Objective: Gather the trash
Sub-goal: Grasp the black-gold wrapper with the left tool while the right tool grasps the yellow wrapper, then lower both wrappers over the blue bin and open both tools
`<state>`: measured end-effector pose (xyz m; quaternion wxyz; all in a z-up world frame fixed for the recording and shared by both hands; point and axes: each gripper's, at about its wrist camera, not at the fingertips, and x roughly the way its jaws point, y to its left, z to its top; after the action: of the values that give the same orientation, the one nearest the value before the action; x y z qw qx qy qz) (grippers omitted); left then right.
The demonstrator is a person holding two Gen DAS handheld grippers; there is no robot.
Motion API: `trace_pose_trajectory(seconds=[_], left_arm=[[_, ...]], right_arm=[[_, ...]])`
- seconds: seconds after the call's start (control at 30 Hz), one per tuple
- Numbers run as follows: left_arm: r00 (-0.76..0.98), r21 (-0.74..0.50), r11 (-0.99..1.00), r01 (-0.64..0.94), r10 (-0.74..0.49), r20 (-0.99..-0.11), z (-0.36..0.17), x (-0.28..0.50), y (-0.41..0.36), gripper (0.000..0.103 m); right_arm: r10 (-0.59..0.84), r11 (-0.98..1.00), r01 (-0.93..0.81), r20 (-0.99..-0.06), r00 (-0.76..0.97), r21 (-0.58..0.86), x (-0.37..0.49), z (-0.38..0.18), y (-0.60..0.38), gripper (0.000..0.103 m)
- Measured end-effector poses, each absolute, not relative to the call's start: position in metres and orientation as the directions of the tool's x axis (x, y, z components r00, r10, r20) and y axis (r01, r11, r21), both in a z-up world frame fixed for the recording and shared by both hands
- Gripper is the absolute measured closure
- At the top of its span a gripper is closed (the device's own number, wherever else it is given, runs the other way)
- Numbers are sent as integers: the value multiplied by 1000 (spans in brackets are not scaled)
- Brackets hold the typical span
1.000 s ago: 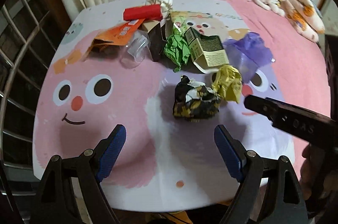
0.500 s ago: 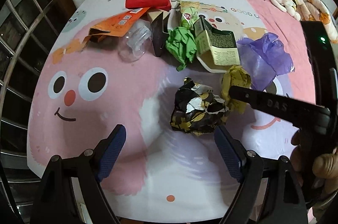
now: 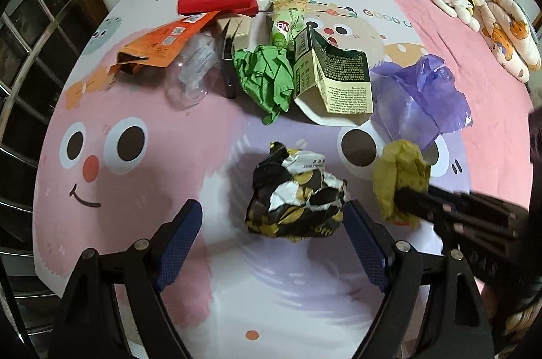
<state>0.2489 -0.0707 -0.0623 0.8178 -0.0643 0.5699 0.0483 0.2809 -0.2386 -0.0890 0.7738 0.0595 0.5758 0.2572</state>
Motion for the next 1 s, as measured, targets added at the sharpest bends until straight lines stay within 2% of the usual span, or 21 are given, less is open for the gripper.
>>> trace_pose_trajectory(seconds=[0.23,0.57,0.87,1.0], left_arm=[[324,-102,982,-157,-47,-945,-79,264,-71,20],[265,-160,977,-141,-118,-957,-104,280,-76,39],[292,-134,986,-102,-99,-951,-109,278,-78,49],[303,-107,991,-84,-77,-950,-102,268,-75,51]], right_arm=[[469,858,-333,-861,196,391,271,-95,-244,82],[470,858,-328,-862,189,396,262,-99,-244,82],[472,861,-313,-860,195,401,253,-99,-240,83],[473,862,-309,-857,203,402,246,-95,-237,83]])
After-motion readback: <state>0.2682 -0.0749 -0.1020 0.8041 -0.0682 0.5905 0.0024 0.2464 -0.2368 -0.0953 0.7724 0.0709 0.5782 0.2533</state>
